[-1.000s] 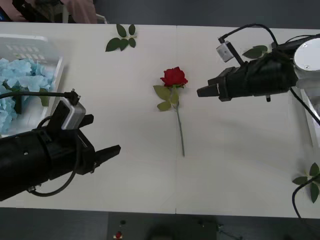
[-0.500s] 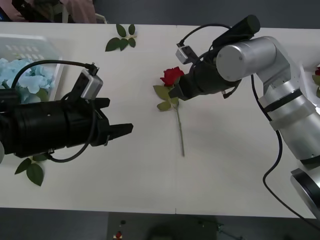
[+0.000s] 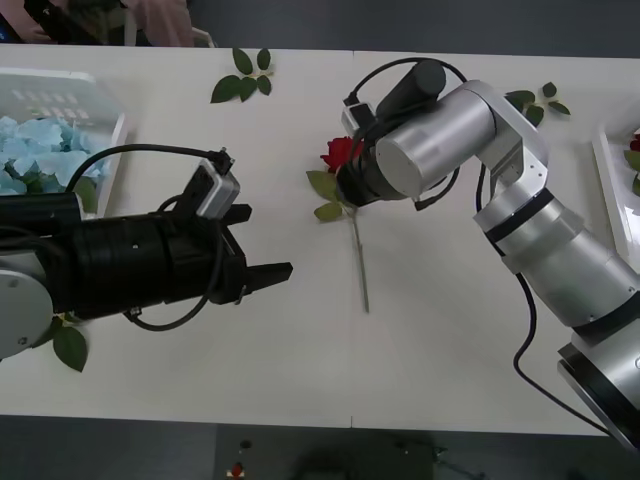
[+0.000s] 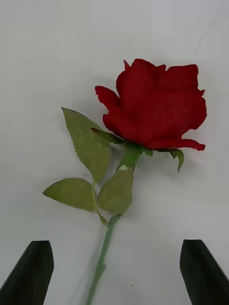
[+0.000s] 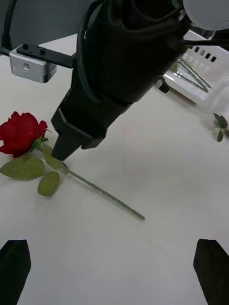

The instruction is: Put the red flowers into the right box and the blue flowers into the left box

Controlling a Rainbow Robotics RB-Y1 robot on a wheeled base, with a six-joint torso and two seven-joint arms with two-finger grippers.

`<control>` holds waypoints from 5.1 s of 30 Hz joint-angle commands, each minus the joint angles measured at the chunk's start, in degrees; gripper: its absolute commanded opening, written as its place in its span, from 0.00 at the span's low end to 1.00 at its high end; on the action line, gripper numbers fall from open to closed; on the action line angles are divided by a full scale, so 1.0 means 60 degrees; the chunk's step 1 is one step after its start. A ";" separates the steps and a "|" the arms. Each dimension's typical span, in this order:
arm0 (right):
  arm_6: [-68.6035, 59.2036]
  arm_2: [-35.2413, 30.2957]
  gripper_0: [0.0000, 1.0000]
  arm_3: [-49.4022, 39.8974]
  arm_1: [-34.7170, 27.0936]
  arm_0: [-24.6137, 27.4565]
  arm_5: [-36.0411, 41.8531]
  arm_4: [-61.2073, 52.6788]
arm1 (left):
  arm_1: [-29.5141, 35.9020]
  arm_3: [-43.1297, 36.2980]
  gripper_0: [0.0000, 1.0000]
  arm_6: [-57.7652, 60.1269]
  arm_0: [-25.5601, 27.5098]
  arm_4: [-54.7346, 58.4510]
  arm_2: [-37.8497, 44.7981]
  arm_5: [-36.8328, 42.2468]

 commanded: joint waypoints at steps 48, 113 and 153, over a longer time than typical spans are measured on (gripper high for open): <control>-0.0500 0.0712 0.00 0.3637 0.0155 -0.1160 -0.4028 -0.0907 | 0.0251 -0.0126 1.00 -0.0165 -0.0050 0.0196 0.0048 -0.0121; 0.6898 0.2396 0.73 0.7929 -0.7697 -0.1687 -0.5507 -0.5126 | 0.0251 -0.0126 1.00 -0.0165 -0.0050 0.0196 0.0048 -0.0121; 1.3351 -0.0358 0.77 -0.0011 -0.6408 0.0466 0.0279 -1.5336 | 0.0251 -0.0126 1.00 -0.0165 -0.0050 0.0196 0.0048 -0.0121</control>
